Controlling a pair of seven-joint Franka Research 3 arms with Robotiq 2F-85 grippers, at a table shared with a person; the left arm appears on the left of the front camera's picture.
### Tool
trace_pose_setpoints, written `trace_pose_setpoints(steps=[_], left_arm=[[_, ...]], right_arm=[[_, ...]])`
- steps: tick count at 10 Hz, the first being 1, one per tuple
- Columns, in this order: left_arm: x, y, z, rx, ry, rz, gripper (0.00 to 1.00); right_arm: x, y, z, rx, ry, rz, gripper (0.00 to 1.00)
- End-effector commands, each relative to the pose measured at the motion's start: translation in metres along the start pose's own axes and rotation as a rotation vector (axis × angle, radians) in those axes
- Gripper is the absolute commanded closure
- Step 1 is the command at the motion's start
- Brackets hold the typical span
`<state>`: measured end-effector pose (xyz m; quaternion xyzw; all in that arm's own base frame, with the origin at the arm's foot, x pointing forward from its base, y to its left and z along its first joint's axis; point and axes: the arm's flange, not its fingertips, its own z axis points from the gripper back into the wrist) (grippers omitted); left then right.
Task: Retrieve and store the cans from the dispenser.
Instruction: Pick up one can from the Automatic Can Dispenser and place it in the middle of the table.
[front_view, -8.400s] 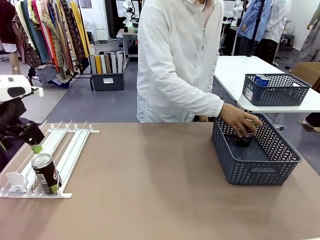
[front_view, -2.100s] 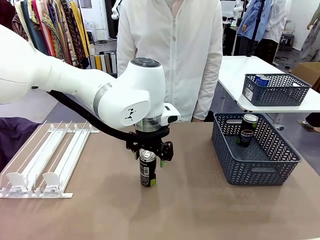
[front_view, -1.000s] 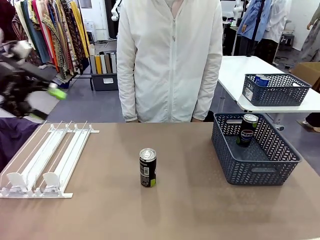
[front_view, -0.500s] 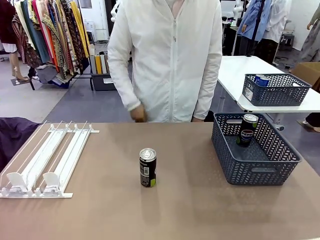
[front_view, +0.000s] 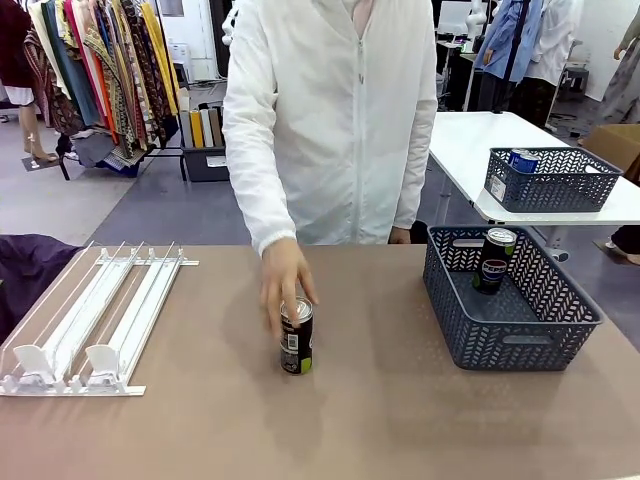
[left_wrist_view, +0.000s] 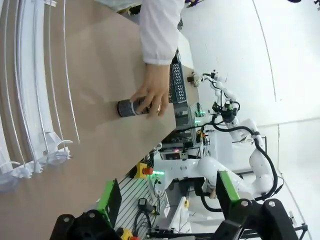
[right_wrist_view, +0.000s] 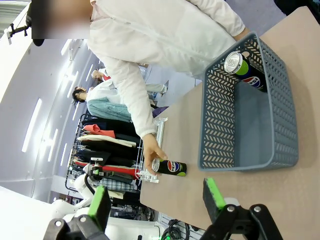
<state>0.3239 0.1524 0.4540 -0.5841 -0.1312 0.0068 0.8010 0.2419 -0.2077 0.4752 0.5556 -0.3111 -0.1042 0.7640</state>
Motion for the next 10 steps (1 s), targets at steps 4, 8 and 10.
trace_pose_setpoints(steps=[4, 8, 10], left_arm=[[-0.0031, -0.0073, -0.0060, -0.021, -0.017, 0.014, 0.00], [-0.0031, -0.0073, -0.0060, -0.021, -0.017, 0.014, 0.00], [-0.0031, -0.0073, -0.0060, -0.021, -0.017, 0.014, 0.00]], right_arm=[[0.0024, 0.0014, -0.0028, 0.027, -0.023, 0.024, 0.00], [0.0024, 0.0014, -0.0028, 0.027, -0.023, 0.024, 0.00], [0.0024, 0.0014, -0.0028, 0.027, -0.023, 0.024, 0.00]])
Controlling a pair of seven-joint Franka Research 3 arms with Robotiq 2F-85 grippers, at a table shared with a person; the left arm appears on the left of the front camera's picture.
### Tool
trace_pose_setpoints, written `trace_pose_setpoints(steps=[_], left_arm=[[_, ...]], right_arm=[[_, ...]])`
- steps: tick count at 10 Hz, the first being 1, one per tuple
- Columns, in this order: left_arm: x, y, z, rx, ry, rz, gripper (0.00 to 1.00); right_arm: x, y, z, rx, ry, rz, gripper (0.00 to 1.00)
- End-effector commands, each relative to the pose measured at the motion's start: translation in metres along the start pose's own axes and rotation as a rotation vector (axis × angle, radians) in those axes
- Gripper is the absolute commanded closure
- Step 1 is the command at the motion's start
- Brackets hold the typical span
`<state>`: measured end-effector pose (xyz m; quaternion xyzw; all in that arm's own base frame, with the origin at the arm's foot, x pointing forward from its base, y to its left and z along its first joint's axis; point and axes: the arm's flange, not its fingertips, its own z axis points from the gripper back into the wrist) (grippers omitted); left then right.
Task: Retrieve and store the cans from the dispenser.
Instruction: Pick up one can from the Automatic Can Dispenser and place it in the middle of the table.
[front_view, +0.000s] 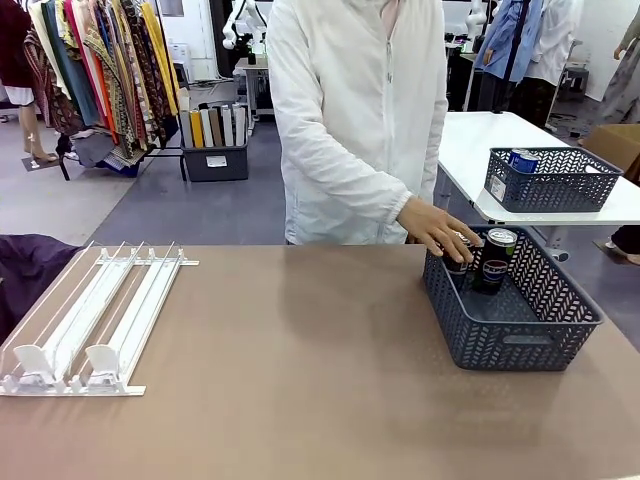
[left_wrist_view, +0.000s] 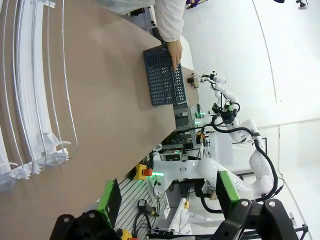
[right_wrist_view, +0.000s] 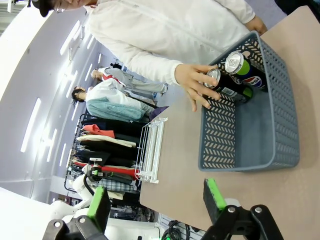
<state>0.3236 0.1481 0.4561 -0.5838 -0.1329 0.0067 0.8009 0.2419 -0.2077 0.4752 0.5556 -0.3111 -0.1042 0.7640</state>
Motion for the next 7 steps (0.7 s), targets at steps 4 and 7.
trace_pose_setpoints(steps=[4, 7], left_arm=[[-0.0025, -0.0040, -0.0026, -0.022, -0.015, 0.017, 0.00], [-0.0025, -0.0040, -0.0026, -0.022, -0.015, 0.017, 0.00]], right_arm=[[0.0024, 0.0014, -0.0028, 0.027, -0.023, 0.024, 0.00], [0.0024, 0.0014, -0.0028, 0.027, -0.023, 0.024, 0.00]])
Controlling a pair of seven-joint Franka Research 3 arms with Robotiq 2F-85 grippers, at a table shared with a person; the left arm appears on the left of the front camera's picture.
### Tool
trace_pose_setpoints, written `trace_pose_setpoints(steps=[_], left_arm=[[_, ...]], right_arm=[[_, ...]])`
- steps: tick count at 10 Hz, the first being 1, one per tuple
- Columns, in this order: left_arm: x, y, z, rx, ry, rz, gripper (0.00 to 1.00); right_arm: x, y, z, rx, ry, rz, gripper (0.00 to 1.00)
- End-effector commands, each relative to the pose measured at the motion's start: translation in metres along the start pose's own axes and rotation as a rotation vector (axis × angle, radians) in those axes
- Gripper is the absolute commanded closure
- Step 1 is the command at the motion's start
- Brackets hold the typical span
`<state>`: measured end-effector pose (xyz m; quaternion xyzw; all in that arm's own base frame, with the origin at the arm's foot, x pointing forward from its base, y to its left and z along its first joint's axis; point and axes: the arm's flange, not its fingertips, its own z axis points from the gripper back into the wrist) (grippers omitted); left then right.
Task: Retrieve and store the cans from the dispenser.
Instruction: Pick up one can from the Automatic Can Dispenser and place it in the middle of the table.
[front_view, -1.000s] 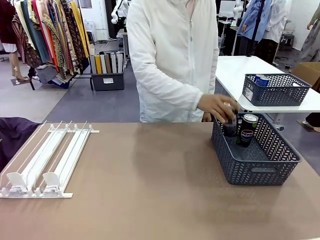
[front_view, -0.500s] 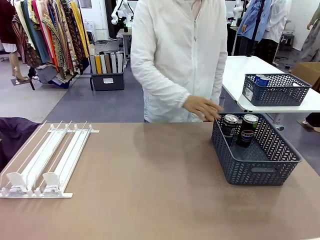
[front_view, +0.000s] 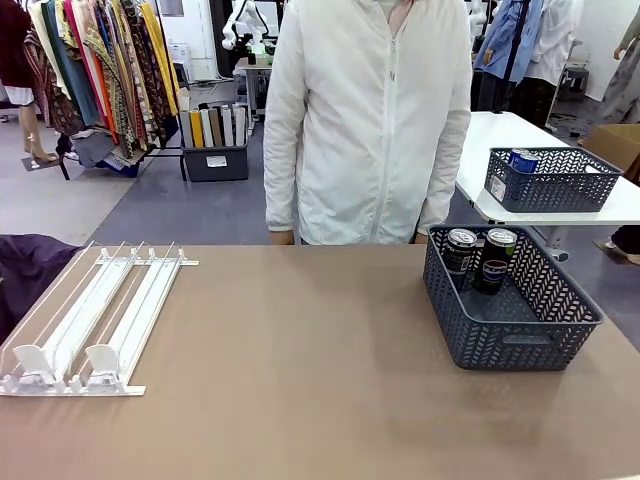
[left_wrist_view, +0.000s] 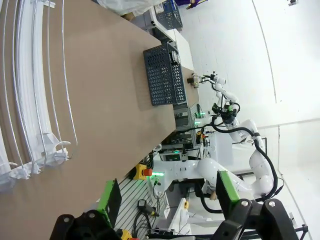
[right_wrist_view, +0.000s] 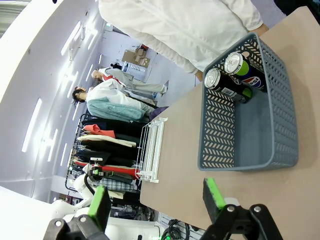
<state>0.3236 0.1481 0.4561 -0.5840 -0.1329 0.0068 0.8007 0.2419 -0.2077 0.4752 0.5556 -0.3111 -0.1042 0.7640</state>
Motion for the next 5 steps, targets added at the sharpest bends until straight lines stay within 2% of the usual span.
trace_pose_setpoints(steps=[1, 5], left_arm=[[-0.0024, -0.0040, -0.0026, -0.021, -0.015, 0.016, 0.00], [-0.0024, -0.0040, -0.0026, -0.021, -0.015, 0.016, 0.00]], right_arm=[[0.0024, 0.0014, -0.0028, 0.027, -0.023, 0.024, 0.00], [0.0024, 0.0014, -0.0028, 0.027, -0.023, 0.024, 0.00]])
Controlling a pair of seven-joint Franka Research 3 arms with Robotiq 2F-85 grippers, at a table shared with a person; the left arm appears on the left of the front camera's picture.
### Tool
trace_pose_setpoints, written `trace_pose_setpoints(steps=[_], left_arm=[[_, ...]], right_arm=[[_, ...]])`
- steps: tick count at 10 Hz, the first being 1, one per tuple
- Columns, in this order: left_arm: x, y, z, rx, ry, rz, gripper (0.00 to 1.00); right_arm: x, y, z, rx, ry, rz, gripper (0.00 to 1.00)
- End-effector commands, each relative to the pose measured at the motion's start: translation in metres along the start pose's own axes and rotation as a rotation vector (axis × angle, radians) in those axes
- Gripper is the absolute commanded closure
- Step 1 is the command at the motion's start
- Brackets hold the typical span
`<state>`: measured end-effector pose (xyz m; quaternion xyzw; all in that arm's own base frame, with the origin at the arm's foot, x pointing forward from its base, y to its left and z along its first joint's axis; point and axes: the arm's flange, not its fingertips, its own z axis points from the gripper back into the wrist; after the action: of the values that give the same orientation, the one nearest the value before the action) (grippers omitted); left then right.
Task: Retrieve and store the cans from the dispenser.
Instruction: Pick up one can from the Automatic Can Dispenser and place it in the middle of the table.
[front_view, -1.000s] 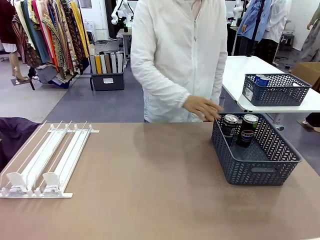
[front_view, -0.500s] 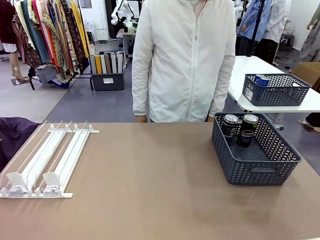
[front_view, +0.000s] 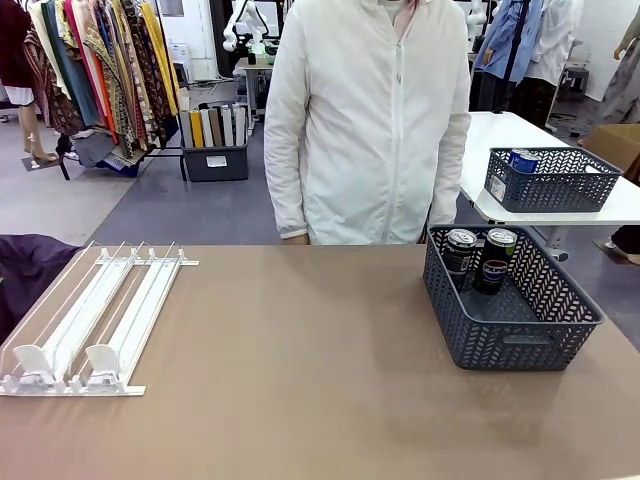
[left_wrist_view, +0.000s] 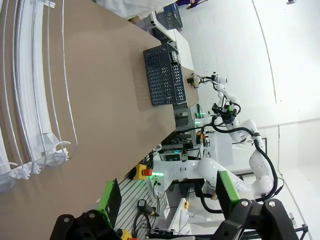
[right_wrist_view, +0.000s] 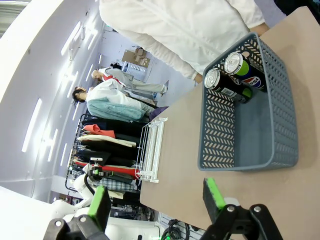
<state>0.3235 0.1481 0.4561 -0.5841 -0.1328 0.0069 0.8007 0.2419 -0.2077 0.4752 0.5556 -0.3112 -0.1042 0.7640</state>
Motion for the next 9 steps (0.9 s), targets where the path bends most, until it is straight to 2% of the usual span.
trace_pose_setpoints(steps=[1, 9], left_arm=[[-0.0024, -0.0040, -0.0026, -0.021, -0.015, 0.016, 0.00], [-0.0024, -0.0040, -0.0026, -0.021, -0.015, 0.016, 0.00]], right_arm=[[0.0024, 0.0014, -0.0028, 0.027, -0.023, 0.024, 0.00], [0.0024, 0.0014, -0.0028, 0.027, -0.023, 0.024, 0.00]])
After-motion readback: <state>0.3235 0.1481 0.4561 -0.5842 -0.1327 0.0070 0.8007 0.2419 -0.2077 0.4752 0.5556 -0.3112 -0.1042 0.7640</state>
